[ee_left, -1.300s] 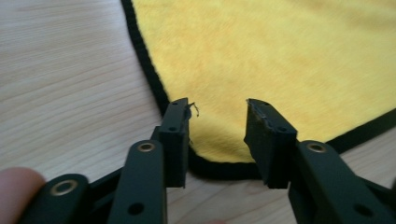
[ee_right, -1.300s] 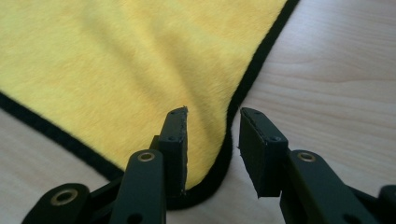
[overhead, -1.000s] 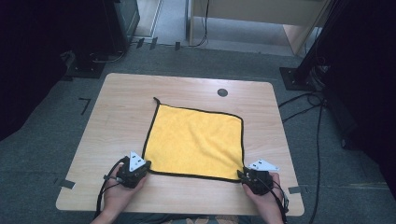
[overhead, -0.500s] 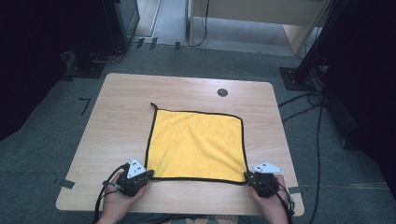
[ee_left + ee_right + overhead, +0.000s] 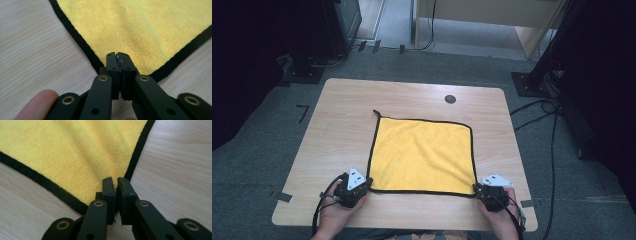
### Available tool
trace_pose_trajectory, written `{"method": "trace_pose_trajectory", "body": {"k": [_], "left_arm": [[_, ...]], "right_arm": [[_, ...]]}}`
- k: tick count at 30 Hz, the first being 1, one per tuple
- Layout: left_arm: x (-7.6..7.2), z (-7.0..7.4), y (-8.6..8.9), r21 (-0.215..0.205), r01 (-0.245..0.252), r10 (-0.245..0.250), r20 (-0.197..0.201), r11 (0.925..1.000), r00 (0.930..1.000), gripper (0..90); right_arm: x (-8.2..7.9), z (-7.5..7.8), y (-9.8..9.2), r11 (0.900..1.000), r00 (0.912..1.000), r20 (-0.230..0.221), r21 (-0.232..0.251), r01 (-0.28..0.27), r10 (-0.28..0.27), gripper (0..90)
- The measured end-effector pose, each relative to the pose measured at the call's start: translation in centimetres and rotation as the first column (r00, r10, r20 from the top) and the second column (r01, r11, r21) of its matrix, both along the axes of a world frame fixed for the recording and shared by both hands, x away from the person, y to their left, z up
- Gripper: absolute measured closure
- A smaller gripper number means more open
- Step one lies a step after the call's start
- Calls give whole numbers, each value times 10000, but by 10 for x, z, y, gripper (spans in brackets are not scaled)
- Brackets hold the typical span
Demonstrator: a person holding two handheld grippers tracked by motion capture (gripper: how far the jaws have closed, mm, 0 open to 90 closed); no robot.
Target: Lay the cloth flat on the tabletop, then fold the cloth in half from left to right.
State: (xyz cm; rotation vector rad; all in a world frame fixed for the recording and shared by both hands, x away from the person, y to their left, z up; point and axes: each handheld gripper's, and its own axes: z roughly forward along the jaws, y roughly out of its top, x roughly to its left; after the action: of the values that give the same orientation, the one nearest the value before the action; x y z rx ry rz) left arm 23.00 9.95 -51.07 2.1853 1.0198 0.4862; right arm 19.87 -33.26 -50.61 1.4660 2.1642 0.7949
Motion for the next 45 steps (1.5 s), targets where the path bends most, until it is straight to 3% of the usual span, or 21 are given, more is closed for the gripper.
{"method": "trace_pose_trajectory", "body": {"k": [5,8,10,11,13,14,16,18,20,23,28,34,40,45], "left_arm": [[-3,1,1,-33,90,-91,-177,10000,9998,900],[-3,2,3,-240,263,-274,-474,9994,9985,900],[-3,2,2,-183,321,-328,-408,9993,9986,900],[-2,2,3,-371,327,-343,-446,9988,9984,879],[0,2,5,-762,212,-229,-211,9969,9995,729],[1,3,7,-889,187,-197,-109,9959,9997,645],[3,6,12,-1327,-31,39,57,9911,10000,557],[6,7,17,-1818,-254,285,144,9830,9995,496],[10,8,22,-1994,-473,531,241,9788,9983,458],[16,6,26,-2065,-820,885,223,9750,9958,442],[25,2,30,-2042,-1124,1160,54,9725,9932,440],[26,4,32,-2125,-1254,1278,-25,9691,9918,447],[18,5,23,-1878,-928,943,-8,9778,9955,445],[10,3,15,-1707,-603,619,40,9835,9981,438]], "right_arm": [[-2,2,7,9953,9997,75,-942,-243,251,873],[-2,3,4,9953,9998,-81,-942,-215,208,874],[-2,3,1,9963,9996,-135,-815,-260,250,871],[-1,3,0,9973,9997,-146,-694,-228,218,864],[-2,2,-1,9982,9997,55,-555,-226,229,818],[-2,3,-2,9991,9996,236,-399,-151,161,756],[-3,8,-4,9999,9980,624,103,-33,26,682],[-4,15,-5,9969,9930,1177,784,-120,27,617],[-4,21,-4,9907,9872,1596,1345,-200,-18,563],[-2,25,4,9881,9802,1963,1439,-540,250,513],[8,35,23,9765,9732,2224,1902,-1016,580,496],[20,42,58,9668,9577,2445,1651,-1951,1515,483],[48,59,97,9543,9349,2909,1547,-2558,2034,479],[82,66,130,9415,9288,2836,1668,-2929,2387,484]]}}
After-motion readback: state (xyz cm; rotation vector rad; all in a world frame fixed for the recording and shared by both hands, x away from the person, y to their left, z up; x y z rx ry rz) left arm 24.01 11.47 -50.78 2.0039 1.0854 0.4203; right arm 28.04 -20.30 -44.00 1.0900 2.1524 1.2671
